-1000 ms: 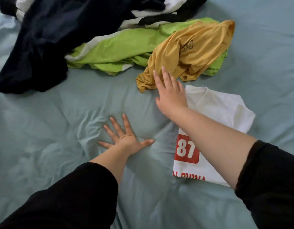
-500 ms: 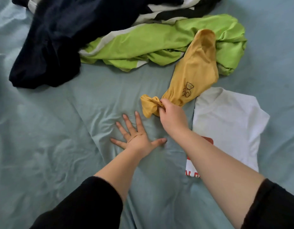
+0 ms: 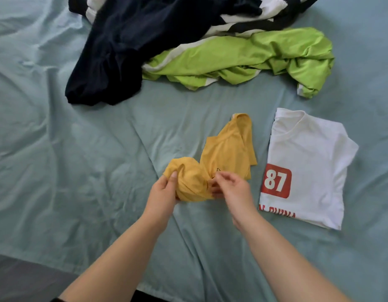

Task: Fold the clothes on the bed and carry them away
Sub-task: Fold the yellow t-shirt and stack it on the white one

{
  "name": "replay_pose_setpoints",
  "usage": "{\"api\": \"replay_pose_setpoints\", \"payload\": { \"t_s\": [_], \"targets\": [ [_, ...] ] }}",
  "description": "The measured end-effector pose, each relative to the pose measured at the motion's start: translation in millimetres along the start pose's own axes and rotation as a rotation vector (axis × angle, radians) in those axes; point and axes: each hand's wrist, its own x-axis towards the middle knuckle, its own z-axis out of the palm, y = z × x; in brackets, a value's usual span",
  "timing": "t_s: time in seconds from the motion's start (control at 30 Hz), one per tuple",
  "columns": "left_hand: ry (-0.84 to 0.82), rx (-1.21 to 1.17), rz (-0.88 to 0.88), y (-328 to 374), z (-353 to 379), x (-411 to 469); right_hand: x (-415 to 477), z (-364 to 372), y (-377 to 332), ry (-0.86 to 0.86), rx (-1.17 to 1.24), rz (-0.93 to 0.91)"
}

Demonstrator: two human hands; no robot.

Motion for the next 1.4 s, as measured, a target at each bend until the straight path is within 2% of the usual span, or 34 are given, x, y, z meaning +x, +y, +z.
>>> {"api": "replay_pose_setpoints", "payload": {
  "t_s": [0.07,0.1,0.13,0.2,0.3,0.37,0.53,0.67,0.73,0.8,0.87,0.9,0.97,1.07,1.17,1.2,1.27,1.33,1.37,1.4],
  "targets": [
    [0.056,-0.117,-0.068,1.8,-12.8,-1.4,2.8,-8.6,0.6,0.282,-0.15,-0.088],
    [0.088,-0.13,-0.077,1.5,-20.4,-1.1,4.9,-10.5,1.0,0.336,-0.171,-0.06],
    [0.118,-0.11,-0.077,0.0,-28.7,-0.1,7.5,-9.9,2.6,0.331,-0.166,0.002],
    [0.144,-0.041,-0.102,-4.3,-44.0,1.1,10.0,-0.4,8.6,0.217,-0.162,0.085],
    [0.177,0.062,-0.154,-11.1,-58.9,0.4,7.2,15.7,21.8,0.116,-0.174,0.09],
    [0.277,0.117,-0.146,-12.2,-69.6,1.6,2.4,16.2,30.7,0.165,-0.108,0.089],
    [0.509,0.031,-0.112,-12.5,-110.5,10.0,-15.3,-20.6,51.3,0.344,0.012,0.176],
    [0.517,0.366,-0.059,-19.6,-126.5,5.9,-27.7,-45.9,67.0,0.292,0.154,0.259],
    [0.532,0.635,-0.003,-15.7,-118.3,2.1,-30.5,-49.3,70.3,0.255,0.136,0.253],
    [0.487,0.914,0.202,-9.0,-94.9,-2.8,-32.0,-48.5,69.3,0.236,0.113,0.244],
    [0.269,1.105,0.447,-4.2,-59.6,-6.6,-31.1,-46.7,68.7,0.215,0.104,0.242],
    [0.12,1.182,0.493,-5.0,-41.1,-6.0,-30.2,-45.1,68.7,0.2,0.113,0.243],
    [-0.149,1.271,0.416,-8.0,-7.6,-6.6,-29.0,-41.3,66.2,0.149,0.191,0.247],
    [-0.389,1.142,0.239,-18.9,25.2,-14.2,-28.3,-38.1,63.9,0.126,0.33,0.207],
    [-0.705,1.056,0.109,-43.9,38.5,-32.0,-30.2,-42.2,63.9,0.201,0.3,0.14],
    [-0.723,1.002,0.04,-49.4,38.0,-36.7,-32.1,-44.1,63.4,0.195,0.277,0.145],
    [-0.557,0.781,-0.086,-47.6,33.7,-40.7,-36.3,-47.6,60.8,0.16,0.247,0.174],
    [-0.268,0.514,-0.114,-43.0,28.1,-34.7,-39.8,-51.8,55.9,0.14,0.269,0.199],
    [-0.184,0.404,-0.117,-38.2,27.0,-31.5,-40.9,-54.8,53.4,0.115,0.313,0.21],
    [-0.175,0.304,-0.13,-32.3,26.7,-29.9,-41.9,-57.6,51.3,0.065,0.376,0.228]
  ]
}}
